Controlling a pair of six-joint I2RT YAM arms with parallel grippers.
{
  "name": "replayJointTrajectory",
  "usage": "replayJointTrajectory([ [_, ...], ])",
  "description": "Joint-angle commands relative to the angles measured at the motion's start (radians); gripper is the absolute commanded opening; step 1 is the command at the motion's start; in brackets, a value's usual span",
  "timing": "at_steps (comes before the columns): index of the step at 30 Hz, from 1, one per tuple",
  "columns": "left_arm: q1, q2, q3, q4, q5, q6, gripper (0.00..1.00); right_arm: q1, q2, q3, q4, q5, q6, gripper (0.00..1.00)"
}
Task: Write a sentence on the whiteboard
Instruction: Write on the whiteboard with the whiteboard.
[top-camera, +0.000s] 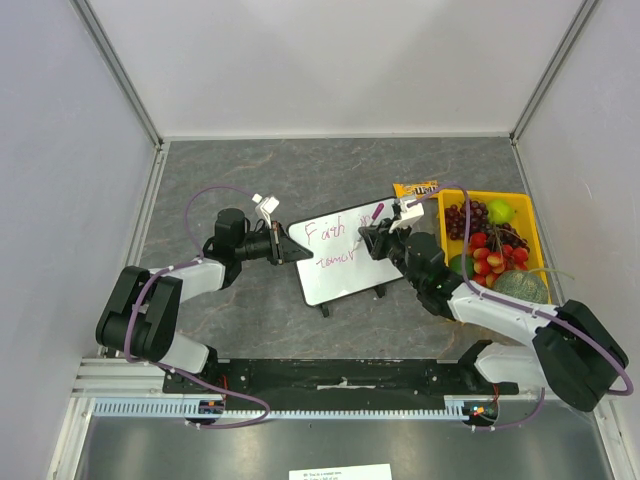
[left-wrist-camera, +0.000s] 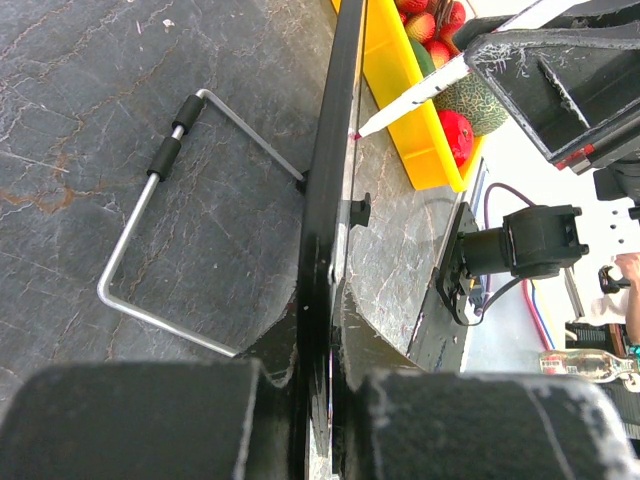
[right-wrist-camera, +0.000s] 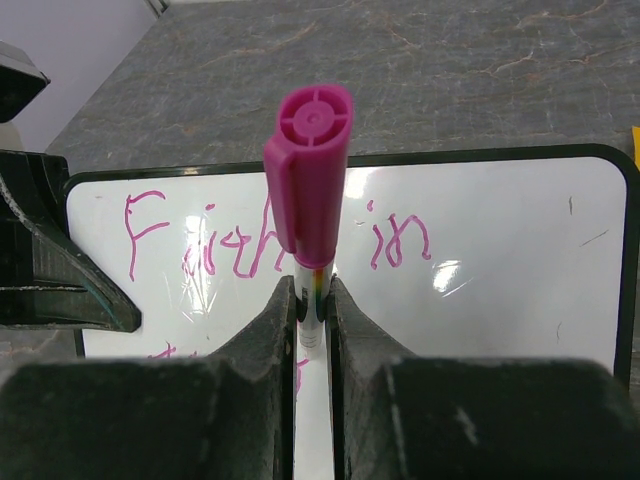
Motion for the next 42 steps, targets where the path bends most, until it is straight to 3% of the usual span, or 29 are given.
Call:
replayJointTrajectory([
  [1, 0.02, 0.042, -0.025, -0.104, -0.193, 0.135, 0.02, -0.002, -0.047, -0.001, 0.002, 0.013, 0.006, 0.0],
  [42, 0.021, 0.042, -0.025, -0.104, -0.19, 0.137, 0.02, -0.002, -0.021, -0.053, 0.008, 0.013, 0.04, 0.0],
])
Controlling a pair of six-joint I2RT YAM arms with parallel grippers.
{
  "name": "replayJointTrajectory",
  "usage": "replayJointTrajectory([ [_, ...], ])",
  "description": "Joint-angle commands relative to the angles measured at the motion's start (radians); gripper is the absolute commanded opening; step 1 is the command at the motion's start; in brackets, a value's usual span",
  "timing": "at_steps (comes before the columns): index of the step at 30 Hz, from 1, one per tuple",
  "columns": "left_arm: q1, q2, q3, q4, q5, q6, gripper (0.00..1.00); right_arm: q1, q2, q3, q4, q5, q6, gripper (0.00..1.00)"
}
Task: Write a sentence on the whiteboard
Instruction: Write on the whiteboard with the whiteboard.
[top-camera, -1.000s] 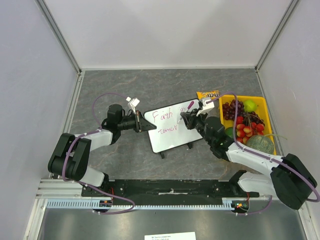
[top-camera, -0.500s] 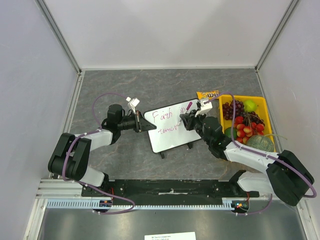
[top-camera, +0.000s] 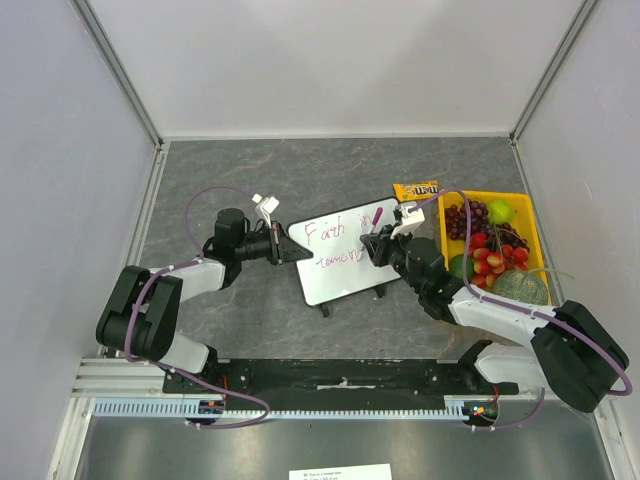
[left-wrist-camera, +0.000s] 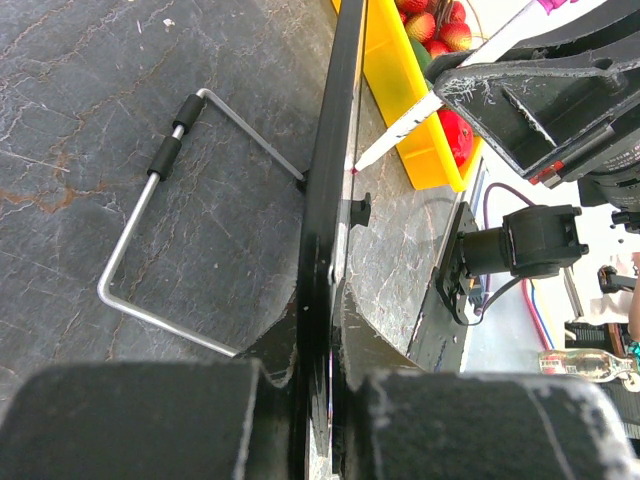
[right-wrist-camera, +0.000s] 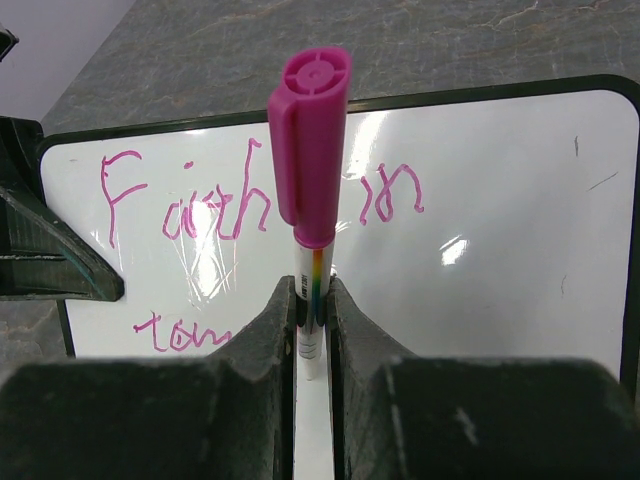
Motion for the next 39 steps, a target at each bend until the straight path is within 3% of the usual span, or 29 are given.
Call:
replayJointTrajectory([
  [1, 0.019, 0.041, -0.025, -0.106, -0.193, 0.137, 0.02, -0.002, -0.017, -0.003, 0.018, 0.024, 0.005, 0.0],
  [19, 0.019, 0.032, -0.029, -0.109, -0.198, 0.137, 0.02, -0.005, -0.046, 0.043, 0.052, 0.079, 0.016, 0.0],
  [21, 0.019, 0.009, -0.031, -0.128, -0.222, 0.138, 0.16, -0.005, -0.074, 0.055, 0.018, 0.059, 0.017, 0.0],
  [23, 0.019, -0.034, -0.045, -0.148, -0.271, 0.134, 0.4, -0.003, -0.111, 0.069, -0.025, 0.029, 0.017, 0.0],
  [26, 0.019, -0.138, -0.068, -0.209, -0.383, 0.132, 0.68, -0.005, -0.172, 0.086, -0.098, -0.002, 0.019, 0.0],
  [27, 0.019, -0.18, -0.072, -0.235, -0.42, 0.131, 0.73, -0.006, -0.193, 0.087, -0.114, -0.011, 0.023, 0.0],
  [34, -0.008, -0.623, -0.031, -0.566, -0.725, 0.157, 0.79, -0.005, -0.281, 0.115, -0.188, -0.116, 0.039, 0.0],
  [37, -0.106, -0.726, 0.041, -0.626, -0.763, 0.18, 0.79, -0.005, -0.296, 0.133, -0.188, -0.179, 0.06, 0.0],
  [39, -0.206, -0.705, 0.11, -0.623, -0.737, 0.201, 0.8, -0.005, -0.301, 0.146, -0.175, -0.251, 0.082, 0.0],
])
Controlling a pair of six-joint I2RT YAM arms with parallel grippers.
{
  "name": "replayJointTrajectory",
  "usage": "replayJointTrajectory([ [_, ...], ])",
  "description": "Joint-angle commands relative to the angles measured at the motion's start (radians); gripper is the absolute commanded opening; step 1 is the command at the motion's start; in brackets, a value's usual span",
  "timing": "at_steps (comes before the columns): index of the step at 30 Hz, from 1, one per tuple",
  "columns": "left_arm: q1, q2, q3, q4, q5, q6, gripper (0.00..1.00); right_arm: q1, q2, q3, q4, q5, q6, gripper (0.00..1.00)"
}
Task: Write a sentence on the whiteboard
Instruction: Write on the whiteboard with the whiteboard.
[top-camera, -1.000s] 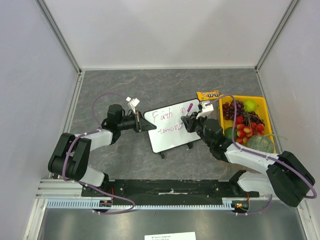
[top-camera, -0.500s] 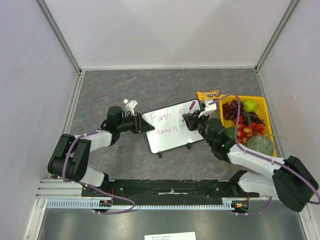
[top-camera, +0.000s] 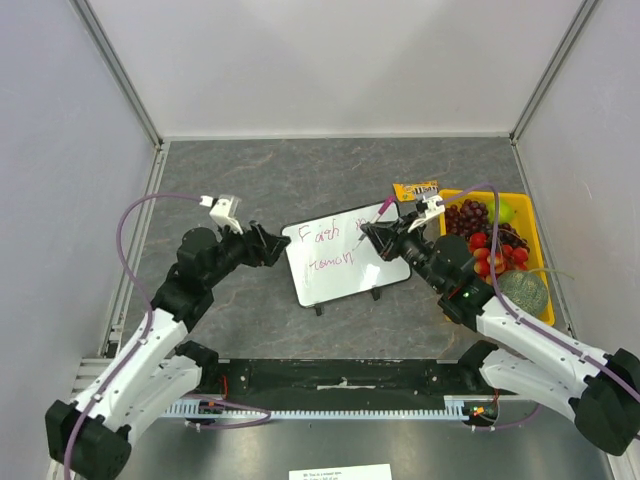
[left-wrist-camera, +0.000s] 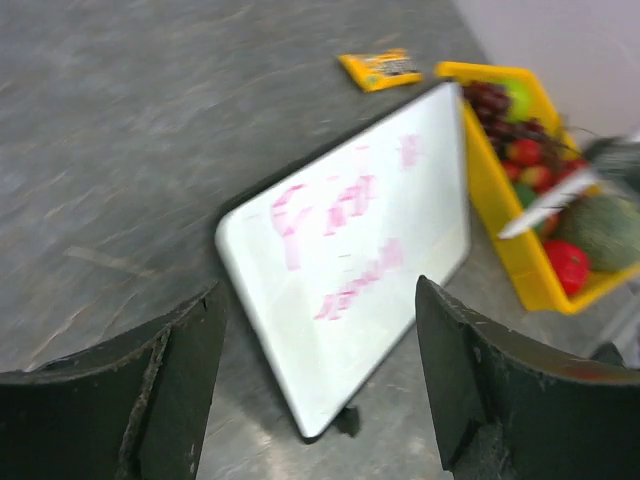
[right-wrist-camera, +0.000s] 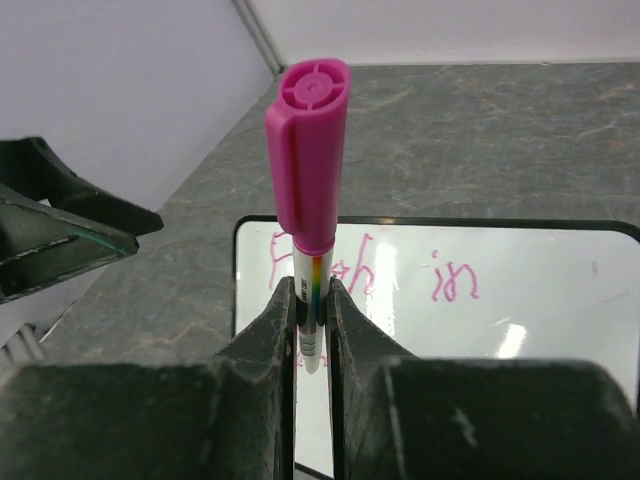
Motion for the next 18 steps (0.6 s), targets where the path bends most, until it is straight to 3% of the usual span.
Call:
replayJointTrajectory([
  [1, -0.184, 0.022, 0.166, -0.082, -0.045, 0.099, 0.8, -0.003, -0.021, 0.067, 0.013, -0.169, 0.06, 0.0],
  [6, -0.324, 0.246, 0.291, 0.082, 0.177, 0.1, 0.8, -0.003, -0.026, 0.08, 0.053, -0.236, 0.124, 0.0],
  [9, -0.393, 0.385, 0.351, 0.125, 0.214, 0.115, 0.78, -0.003, -0.033, 0.07, 0.086, -0.246, 0.161, 0.0],
  [13, -0.456, 0.485, 0.378, 0.142, 0.19, 0.126, 0.67, -0.003, -0.053, 0.051, 0.106, -0.231, 0.198, 0.0],
  [14, -0.46, 0.496, 0.372, 0.151, 0.19, 0.124, 0.56, -0.003, -0.058, 0.051, 0.1, -0.228, 0.203, 0.0],
  [17, -0.459, 0.485, 0.348, 0.174, 0.187, 0.112, 0.04, -0.003, -0.061, 0.066, 0.041, -0.23, 0.195, 0.0],
  [18, -0.459, 0.464, 0.339, 0.18, 0.182, 0.11, 0.02, -0.003, -0.058, 0.079, 0.005, -0.225, 0.186, 0.0],
])
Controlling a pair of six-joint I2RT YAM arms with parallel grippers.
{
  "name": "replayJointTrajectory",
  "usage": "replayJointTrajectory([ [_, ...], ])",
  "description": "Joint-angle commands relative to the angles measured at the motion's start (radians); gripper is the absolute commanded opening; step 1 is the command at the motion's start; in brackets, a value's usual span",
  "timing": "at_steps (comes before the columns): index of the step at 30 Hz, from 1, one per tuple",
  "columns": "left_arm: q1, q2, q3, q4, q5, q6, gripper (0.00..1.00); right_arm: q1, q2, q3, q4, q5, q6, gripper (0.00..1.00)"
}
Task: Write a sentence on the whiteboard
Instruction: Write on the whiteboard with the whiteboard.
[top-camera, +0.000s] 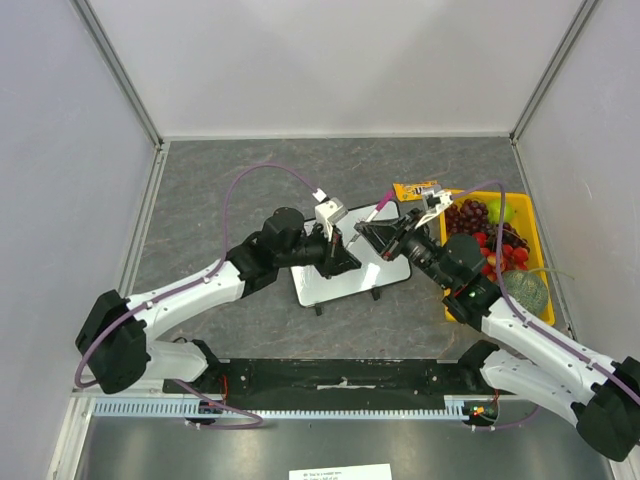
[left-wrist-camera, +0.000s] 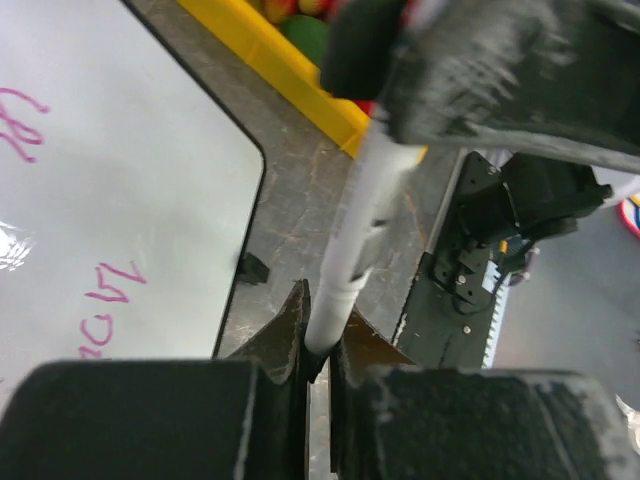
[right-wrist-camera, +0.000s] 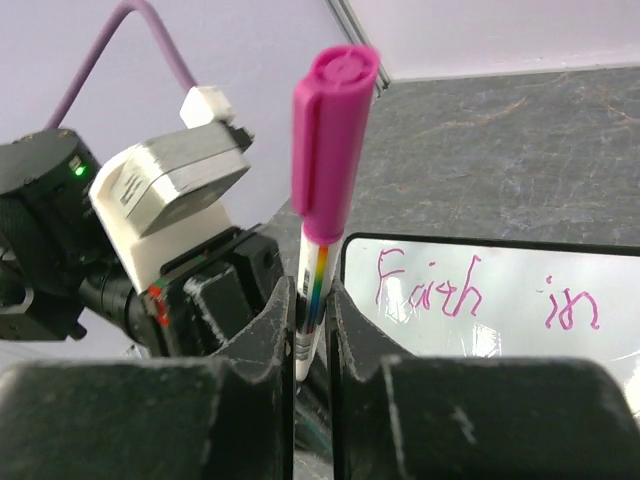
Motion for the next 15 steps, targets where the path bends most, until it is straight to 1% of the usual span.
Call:
replayJointTrajectory([
  [1, 0.005, -0.08, -0.009, 0.094, -0.015, 0.02, 0.02, 0.003, -0.015, 0.055, -0.064, -0.024, 0.012, 0.0],
  [4, 0.005, -0.15, -0.015, 0.057, -0.036, 0.035, 0.02, 0.003, -0.028, 0.052, -0.098, -0.018, 0.002, 0.07],
  [6, 0.005, -0.18, -0.004, 0.008, -0.041, 0.05, 0.02, 0.003, -0.038, 0.049, -0.102, -0.015, -0.001, 0.08],
  [8, 0.005, -0.201, 0.004, -0.039, -0.047, 0.066, 0.02, 0.004, -0.049, 0.049, -0.101, -0.018, -0.008, 0.11],
  [9, 0.005, -0.209, 0.004, -0.059, -0.047, 0.072, 0.02, 0.003, -0.052, 0.058, -0.118, -0.018, -0.015, 0.16],
  [10, 0.002, -0.223, 0.005, -0.091, -0.05, 0.078, 0.02, 0.001, -0.051, 0.075, -0.131, -0.024, -0.022, 0.26],
  [11, 0.004, -0.23, 0.007, -0.119, -0.05, 0.087, 0.02, 0.0, -0.049, 0.092, -0.153, -0.03, -0.037, 0.39],
  [14, 0.005, -0.258, 0.011, -0.179, -0.05, 0.107, 0.02, 0.0, -0.06, 0.127, -0.199, -0.05, -0.077, 0.65],
  [15, 0.004, -0.269, 0.014, -0.197, -0.052, 0.11, 0.02, -0.002, -0.071, 0.135, -0.204, -0.068, -0.091, 0.78],
])
